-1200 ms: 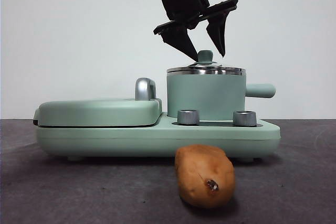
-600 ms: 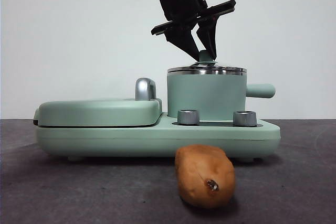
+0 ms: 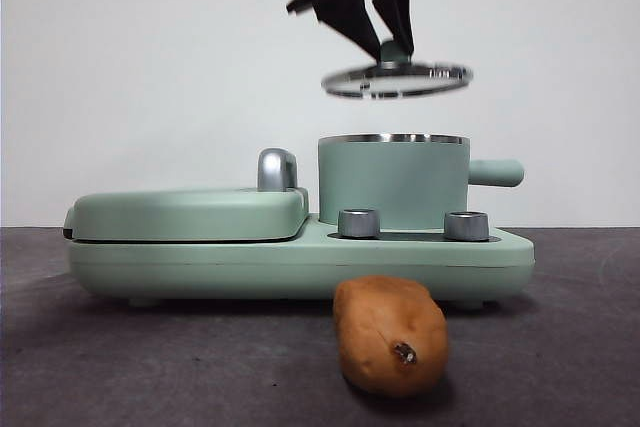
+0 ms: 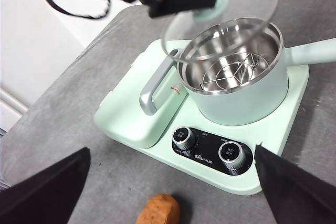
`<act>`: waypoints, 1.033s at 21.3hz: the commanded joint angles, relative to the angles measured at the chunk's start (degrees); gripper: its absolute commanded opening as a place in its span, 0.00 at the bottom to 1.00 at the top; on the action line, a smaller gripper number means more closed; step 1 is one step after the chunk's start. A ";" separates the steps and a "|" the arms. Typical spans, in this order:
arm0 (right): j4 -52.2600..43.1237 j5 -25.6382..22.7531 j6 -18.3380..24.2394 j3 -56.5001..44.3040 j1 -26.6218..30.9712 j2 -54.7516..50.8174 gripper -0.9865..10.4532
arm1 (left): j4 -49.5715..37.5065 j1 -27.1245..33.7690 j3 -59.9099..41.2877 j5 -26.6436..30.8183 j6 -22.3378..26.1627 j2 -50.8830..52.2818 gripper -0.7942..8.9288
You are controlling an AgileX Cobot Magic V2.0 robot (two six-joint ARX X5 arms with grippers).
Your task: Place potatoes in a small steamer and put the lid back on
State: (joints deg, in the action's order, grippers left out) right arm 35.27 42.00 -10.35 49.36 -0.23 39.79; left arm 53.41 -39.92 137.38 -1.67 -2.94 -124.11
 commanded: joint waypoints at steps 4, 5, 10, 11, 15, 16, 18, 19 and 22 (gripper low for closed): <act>2.08 -0.55 -0.17 1.01 -0.66 0.24 0.52 | 10.36 0.44 9.55 -0.15 0.94 0.22 0.11; 3.08 -1.68 -0.31 1.03 -1.64 0.35 0.52 | 12.02 1.03 9.55 -0.15 0.98 0.98 0.11; 6.58 -13.33 -3.58 2.16 -15.08 4.09 0.51 | 15.89 5.44 9.55 -0.15 1.05 5.95 0.11; 6.60 -15.47 -4.79 2.49 -18.40 5.57 0.51 | 16.24 6.19 9.55 -0.15 1.09 6.86 0.11; 7.43 -26.53 -11.58 4.39 -33.38 14.38 0.51 | 19.12 9.49 9.53 -0.15 1.95 10.97 0.11; 7.78 -29.14 -13.22 5.09 -36.94 17.40 0.51 | 19.76 10.25 9.53 -0.15 1.95 12.02 0.11; 8.44 -32.65 -15.37 6.62 -42.21 23.15 0.51 | 20.46 11.63 9.49 -0.15 2.08 14.05 0.11; 8.55 -33.90 -16.74 7.30 -44.09 25.70 0.51 | 20.57 12.17 9.44 -0.15 2.08 14.97 0.11; 8.63 -34.69 -20.17 9.31 -47.63 34.60 0.51 | 21.75 13.49 9.38 -0.15 2.08 17.55 0.11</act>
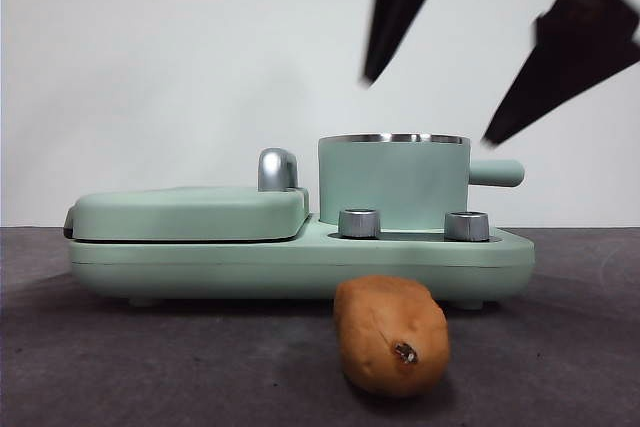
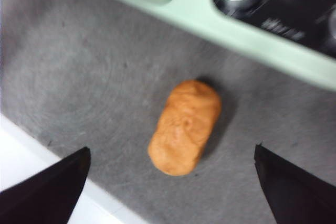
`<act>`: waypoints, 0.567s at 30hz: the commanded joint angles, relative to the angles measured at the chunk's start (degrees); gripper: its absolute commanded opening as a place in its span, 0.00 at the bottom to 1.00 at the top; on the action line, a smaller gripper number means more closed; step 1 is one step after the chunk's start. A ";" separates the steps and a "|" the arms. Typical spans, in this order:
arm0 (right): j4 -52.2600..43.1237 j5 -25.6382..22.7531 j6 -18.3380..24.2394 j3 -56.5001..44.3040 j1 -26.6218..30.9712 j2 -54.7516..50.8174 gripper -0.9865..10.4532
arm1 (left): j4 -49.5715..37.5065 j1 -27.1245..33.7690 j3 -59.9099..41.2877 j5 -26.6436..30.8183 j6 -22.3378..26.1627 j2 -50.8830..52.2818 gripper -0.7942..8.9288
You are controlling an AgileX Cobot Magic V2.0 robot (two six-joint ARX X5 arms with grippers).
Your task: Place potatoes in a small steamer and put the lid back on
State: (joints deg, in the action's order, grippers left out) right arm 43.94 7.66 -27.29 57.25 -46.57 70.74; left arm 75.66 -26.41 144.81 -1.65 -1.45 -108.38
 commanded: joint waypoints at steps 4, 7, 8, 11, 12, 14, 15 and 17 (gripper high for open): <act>0.00 -0.37 -3.85 2.38 -2.73 9.68 0.51 | -0.20 0.63 -0.50 -0.17 0.85 4.70 0.11; -0.17 -0.42 -3.85 2.45 -3.08 13.29 0.51 | -0.24 1.40 -4.35 -0.17 0.90 7.72 0.11; -0.17 -0.42 -3.85 2.45 -3.17 14.58 0.51 | -0.22 1.70 -6.16 -0.17 1.20 8.87 0.11; -0.48 -0.48 -3.80 2.45 -3.19 17.51 0.51 | -0.24 2.10 -11.17 -0.17 1.68 12.02 0.11; -0.92 -0.44 -3.78 2.45 -3.19 18.32 0.51 | -0.24 2.10 -12.57 -0.17 2.03 12.85 0.11; -2.32 -0.20 -3.67 2.45 -3.19 20.04 0.51 | -0.24 2.14 -15.37 -0.17 2.38 14.38 0.11; -3.13 -0.15 -3.54 2.45 -3.19 20.79 0.51 | -0.35 2.14 -16.55 -0.20 2.64 14.99 0.11; -4.50 0.50 -3.30 2.45 -3.19 22.36 0.51 | -0.94 2.14 -19.19 -0.17 3.43 16.31 0.11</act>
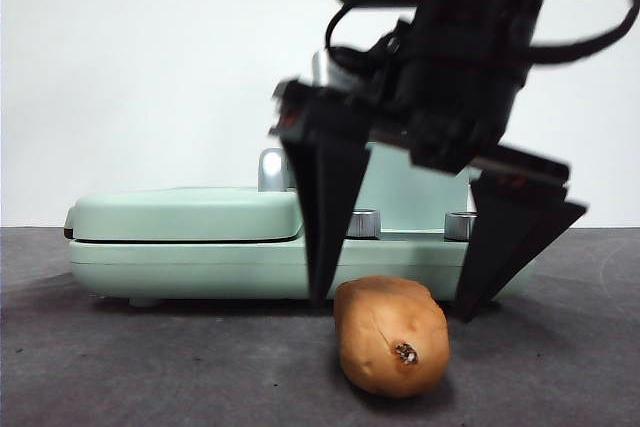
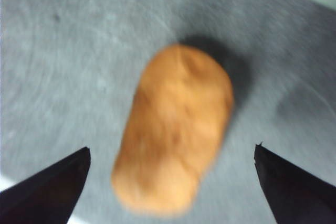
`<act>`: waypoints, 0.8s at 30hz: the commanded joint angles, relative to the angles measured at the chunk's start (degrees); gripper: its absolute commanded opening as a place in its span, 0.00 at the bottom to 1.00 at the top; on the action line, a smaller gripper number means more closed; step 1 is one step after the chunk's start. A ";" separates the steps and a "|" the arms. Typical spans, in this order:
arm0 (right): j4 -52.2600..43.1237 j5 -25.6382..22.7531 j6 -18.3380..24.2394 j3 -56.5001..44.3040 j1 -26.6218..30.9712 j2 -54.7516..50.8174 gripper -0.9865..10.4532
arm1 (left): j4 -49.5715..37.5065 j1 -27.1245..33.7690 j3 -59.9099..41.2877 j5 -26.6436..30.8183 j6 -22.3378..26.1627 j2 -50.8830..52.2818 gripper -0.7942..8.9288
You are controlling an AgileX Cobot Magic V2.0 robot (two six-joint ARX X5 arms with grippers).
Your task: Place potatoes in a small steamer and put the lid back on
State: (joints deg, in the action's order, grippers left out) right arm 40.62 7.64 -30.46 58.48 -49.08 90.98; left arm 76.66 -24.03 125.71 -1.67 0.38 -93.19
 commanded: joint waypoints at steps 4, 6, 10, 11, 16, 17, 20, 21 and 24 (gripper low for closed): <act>-1.81 1.51 0.24 1.22 -0.66 4.33 0.46 | -2.56 -0.13 -3.72 -0.15 2.01 2.49 0.10; -1.90 1.33 1.05 1.22 -0.66 4.83 0.39 | -2.86 0.24 -4.87 -0.15 2.03 2.80 0.10; -2.01 1.36 1.11 1.29 -0.66 4.81 0.22 | -3.08 0.50 -6.14 -0.15 2.03 2.97 0.10; -1.79 1.42 1.11 1.51 -0.66 4.79 0.22 | -3.08 0.50 -6.27 -0.15 2.03 2.97 0.10; 3.98 1.31 3.32 6.67 0.26 4.79 0.22 | -3.65 0.79 -6.32 -0.15 2.29 2.97 0.10; 5.40 1.25 4.20 8.28 0.46 4.79 0.22 | -3.98 0.96 -6.32 -0.17 2.43 2.97 0.10; 10.36 0.81 7.50 14.88 1.55 4.79 0.22 | -5.09 2.27 -6.32 -0.15 2.43 2.97 0.10; 12.00 0.31 8.98 17.51 2.14 4.81 0.22 | -5.29 2.78 -6.32 -0.15 2.43 2.97 0.10; 15.56 -1.81 12.94 24.52 4.04 4.83 0.22 | -5.86 4.61 -6.32 -0.17 2.40 2.97 0.10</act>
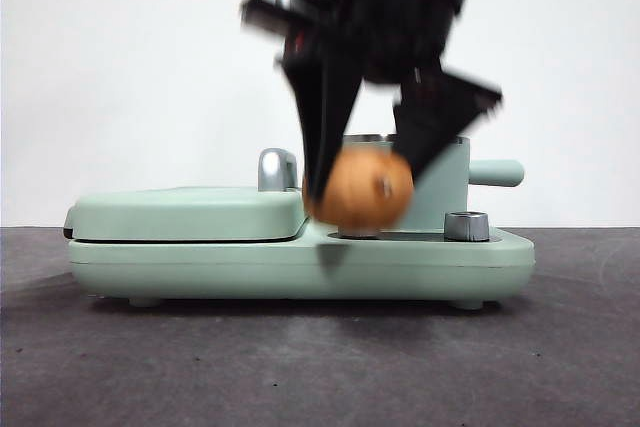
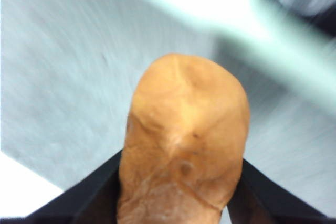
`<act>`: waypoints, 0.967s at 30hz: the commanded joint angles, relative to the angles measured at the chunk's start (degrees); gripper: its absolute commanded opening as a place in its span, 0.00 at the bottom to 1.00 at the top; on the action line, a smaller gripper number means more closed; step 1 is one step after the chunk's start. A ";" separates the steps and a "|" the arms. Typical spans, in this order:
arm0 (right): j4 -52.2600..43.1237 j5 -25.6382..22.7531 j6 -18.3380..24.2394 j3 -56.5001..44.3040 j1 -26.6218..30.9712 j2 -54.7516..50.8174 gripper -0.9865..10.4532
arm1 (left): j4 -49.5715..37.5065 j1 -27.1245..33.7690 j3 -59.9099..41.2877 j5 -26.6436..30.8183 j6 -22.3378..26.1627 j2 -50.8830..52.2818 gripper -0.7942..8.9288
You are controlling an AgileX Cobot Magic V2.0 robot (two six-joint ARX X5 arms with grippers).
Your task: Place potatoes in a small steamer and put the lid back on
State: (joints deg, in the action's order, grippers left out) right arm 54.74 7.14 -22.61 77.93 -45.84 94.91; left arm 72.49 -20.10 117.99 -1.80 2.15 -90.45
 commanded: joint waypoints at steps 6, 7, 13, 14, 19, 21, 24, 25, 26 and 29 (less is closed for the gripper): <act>8.50 -1.20 12.22 20.61 7.21 3.48 0.22 | -2.08 3.52 1.40 -0.04 0.59 0.22 0.11; 10.08 -1.27 13.18 23.87 8.57 4.79 0.22 | -2.29 3.82 1.40 -0.04 0.55 0.22 0.11; 15.23 -1.25 15.98 37.88 14.25 13.40 0.22 | -2.99 4.02 1.40 -0.04 0.39 0.22 0.11; 15.72 -1.16 16.04 40.17 15.26 15.30 0.22 | -2.99 4.00 1.40 -0.04 0.37 0.22 0.11; 16.83 -0.50 16.92 47.52 18.78 23.02 0.22 | -2.93 4.00 1.40 -0.07 0.37 0.22 0.11; 16.74 -0.50 17.11 48.83 19.58 25.40 0.22 | -2.95 4.00 1.40 -0.07 0.26 0.22 0.11; 16.15 0.09 17.40 49.72 20.57 28.46 0.22 | -2.91 4.00 1.40 -0.07 0.20 0.22 0.11; 15.74 0.37 17.51 49.72 20.85 29.31 0.22 | -2.91 4.00 1.40 -0.07 0.20 0.22 0.11; 15.41 0.35 17.51 49.72 21.00 30.03 0.22 | -2.89 4.00 1.40 -0.07 0.20 0.22 0.11; 15.15 0.35 17.51 49.72 21.03 31.47 0.22 | -2.89 3.96 1.40 -0.07 0.17 0.22 0.11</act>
State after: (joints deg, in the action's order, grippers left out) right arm 70.24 7.35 -5.76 125.86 -24.45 125.32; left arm 70.89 -15.97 117.99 -1.69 2.13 -90.45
